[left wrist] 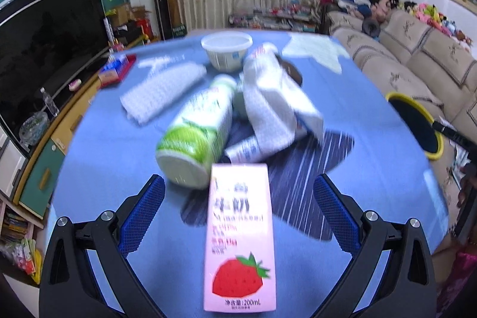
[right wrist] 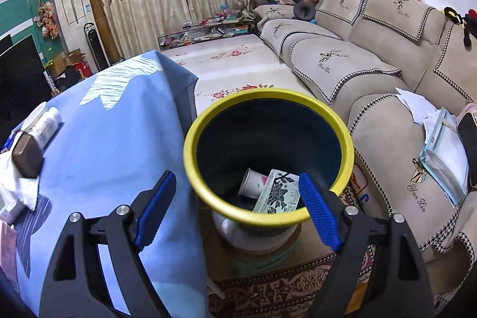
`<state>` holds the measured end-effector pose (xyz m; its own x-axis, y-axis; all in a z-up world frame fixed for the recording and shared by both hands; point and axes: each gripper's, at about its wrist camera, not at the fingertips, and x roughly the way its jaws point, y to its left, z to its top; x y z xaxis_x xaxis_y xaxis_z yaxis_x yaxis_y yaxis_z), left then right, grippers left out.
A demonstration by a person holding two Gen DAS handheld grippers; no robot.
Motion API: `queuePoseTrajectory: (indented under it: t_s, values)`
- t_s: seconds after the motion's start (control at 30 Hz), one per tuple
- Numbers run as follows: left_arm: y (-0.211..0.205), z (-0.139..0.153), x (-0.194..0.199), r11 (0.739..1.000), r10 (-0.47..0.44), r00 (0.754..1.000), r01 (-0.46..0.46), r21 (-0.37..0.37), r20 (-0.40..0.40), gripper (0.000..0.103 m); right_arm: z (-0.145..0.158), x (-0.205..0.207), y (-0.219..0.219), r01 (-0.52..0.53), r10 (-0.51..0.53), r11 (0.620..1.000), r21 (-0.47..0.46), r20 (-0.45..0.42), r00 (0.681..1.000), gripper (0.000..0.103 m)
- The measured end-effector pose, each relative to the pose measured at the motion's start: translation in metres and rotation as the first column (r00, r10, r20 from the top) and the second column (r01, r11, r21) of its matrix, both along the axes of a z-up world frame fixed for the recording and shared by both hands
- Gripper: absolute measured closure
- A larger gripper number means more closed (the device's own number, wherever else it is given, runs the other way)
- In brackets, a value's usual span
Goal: Collect trash
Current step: 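Grasp the pink strawberry milk carton with the left gripper, then carry the milk carton with the left gripper over the bin and release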
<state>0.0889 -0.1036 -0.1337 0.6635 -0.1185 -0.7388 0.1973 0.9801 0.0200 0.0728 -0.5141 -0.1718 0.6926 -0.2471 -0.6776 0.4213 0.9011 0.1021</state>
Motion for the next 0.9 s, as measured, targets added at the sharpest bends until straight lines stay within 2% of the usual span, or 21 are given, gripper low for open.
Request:
queuePoseTrajectory:
  t_s: [0.1,0.2,0.43,0.53,0.7,0.9]
  values:
    - [-0.002,-0.014,0.003,1.0,0.008,0.999,-0.007,0.026,-0.04,0.005,0.004,-0.002,0.005,-0.012,0.012,1.0,0.0,0.006,1.0,0.023]
    - [-0.001,-0.021,0.006,0.999,0.024,0.997,-0.022,0.037,-0.069,0.011,0.005,-0.002,0.01,-0.025,0.025,1.0,0.004,0.01,1.0,0.023]
    - [0.007,-0.041,0.011,0.998,0.038,0.988,-0.031,0.054,-0.148,0.035,0.0,0.001,0.015,-0.043,0.043,0.999,0.024,-0.001,0.999,0.023]
    - [0.008,-0.043,0.009,0.999,0.02,0.988,-0.015,0.037,-0.156,0.052,-0.001,0.001,0.015,-0.046,0.046,0.998,0.031,-0.001,0.999,0.023]
    - [0.005,-0.033,0.0,0.999,-0.019,0.993,0.022,0.027,-0.117,0.053,-0.001,0.0,0.013,-0.043,0.043,0.998,0.035,0.002,0.999,0.023]
    - [-0.02,0.0,-0.018,0.991,-0.134,0.988,0.133,-0.012,-0.071,0.053,0.0,-0.011,0.0,0.005,-0.006,1.0,0.021,0.017,1.0,0.023]
